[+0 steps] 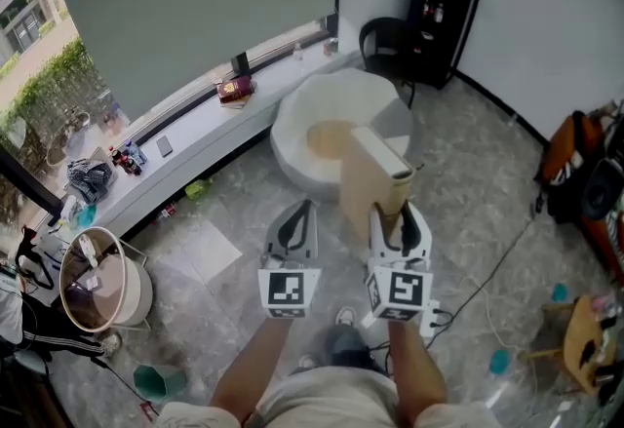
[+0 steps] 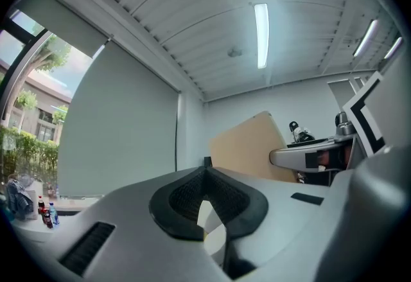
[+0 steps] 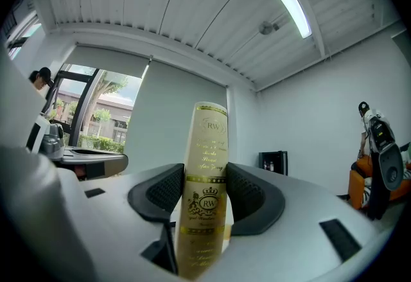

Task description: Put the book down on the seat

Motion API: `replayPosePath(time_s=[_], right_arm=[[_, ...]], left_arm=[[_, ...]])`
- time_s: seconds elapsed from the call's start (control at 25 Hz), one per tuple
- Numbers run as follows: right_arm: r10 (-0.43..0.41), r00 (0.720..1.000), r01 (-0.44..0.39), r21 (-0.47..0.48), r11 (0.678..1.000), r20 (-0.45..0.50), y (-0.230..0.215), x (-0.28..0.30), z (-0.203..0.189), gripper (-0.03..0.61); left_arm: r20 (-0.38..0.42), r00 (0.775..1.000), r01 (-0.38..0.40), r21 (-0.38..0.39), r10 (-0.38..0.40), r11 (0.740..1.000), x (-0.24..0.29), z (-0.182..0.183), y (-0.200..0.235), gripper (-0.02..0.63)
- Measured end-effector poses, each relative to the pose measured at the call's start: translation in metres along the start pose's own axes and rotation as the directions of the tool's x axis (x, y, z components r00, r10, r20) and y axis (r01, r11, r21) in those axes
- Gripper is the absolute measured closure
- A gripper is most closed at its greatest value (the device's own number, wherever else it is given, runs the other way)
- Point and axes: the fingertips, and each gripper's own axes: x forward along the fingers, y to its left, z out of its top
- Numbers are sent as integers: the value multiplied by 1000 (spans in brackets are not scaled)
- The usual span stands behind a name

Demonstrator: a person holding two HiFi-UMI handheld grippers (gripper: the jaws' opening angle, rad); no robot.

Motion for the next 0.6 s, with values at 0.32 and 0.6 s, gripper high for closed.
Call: replayPosePath(time_s=[0.32,0.6], right_arm=[[27,1000,-27,8,1000,2,-42,71,-5,367],[35,999,-34,31,999,-5,-89,123,-14,367]], left_arm=[[-10,1000,-12,16,12,1000,80,-1,-4,607],[-20,1000,-18,39,19,999,145,-5,-20,606]])
